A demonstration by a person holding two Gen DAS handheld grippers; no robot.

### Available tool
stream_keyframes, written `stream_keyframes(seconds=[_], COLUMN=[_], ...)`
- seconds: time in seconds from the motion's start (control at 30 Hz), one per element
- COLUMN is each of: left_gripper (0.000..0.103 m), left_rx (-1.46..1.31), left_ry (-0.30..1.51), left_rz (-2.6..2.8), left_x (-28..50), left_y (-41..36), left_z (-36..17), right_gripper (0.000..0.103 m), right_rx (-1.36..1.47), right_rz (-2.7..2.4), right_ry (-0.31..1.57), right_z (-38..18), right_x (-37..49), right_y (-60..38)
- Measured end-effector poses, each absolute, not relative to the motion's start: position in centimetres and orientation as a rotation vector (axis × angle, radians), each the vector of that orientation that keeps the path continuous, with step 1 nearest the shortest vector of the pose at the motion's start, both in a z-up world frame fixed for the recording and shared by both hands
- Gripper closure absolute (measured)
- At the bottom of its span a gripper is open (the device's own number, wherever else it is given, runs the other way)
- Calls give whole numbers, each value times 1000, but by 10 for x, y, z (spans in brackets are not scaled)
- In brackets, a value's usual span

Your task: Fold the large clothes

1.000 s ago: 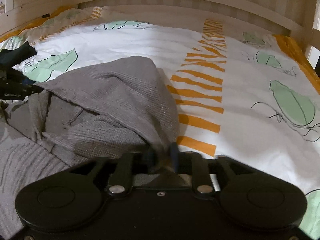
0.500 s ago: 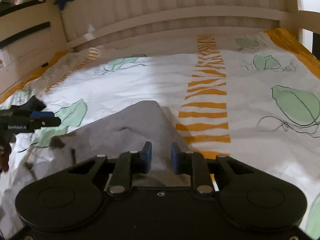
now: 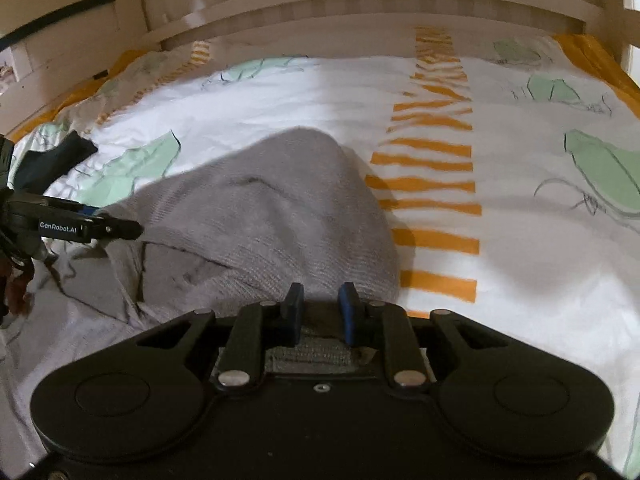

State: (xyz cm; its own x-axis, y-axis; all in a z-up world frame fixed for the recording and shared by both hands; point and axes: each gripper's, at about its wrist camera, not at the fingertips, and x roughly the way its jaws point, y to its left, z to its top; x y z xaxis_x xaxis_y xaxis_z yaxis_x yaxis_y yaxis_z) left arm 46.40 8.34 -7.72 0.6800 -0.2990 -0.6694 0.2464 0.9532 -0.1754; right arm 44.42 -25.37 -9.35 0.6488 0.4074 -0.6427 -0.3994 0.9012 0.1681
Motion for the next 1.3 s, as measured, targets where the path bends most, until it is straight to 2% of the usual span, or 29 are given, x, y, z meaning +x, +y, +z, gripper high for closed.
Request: stream_keyframes(seconds=[0.1,0.17,0.2,0.47,0.83,0.87,0.9,0.93,0.97,1.3], left_gripper=[43,42,42,42,42,57,80,92,98,98], left_rx=[-98,-76,-62,-34,20,24,26,26,38,92], left_ry=[715,720,728,824,946,945,938,922,902,576], left_rz=[-322,-327,-333,-363,-385,-397,-407,-414,-402,-432], left_x=[474,490,497,551,573,574,573,571,567,471], left_y=[82,76,72,46,38,38,39,39,38,45], left_z=[-57,-51,-51,-80,-115,-114,-112,-109,-105,-67], right_gripper=[63,50,49,44,43,44,48,73,90,92], right_rx=[66,93,103,163,274,273,265,255,240,104], right_rz=[467,464,463,455,478,481,482,483,477,540], right_ry=[692,685,687,736,849,851,848,843,835,610], right_z=[-77,-71,-69,-78,-118,-119,-120,-119,-117,-65], right_x=[454,467,475,534,566,566,565,565,563,503], right_y=[-260,-263,-264,-257,-246,-245,-245,-244,-243,-246])
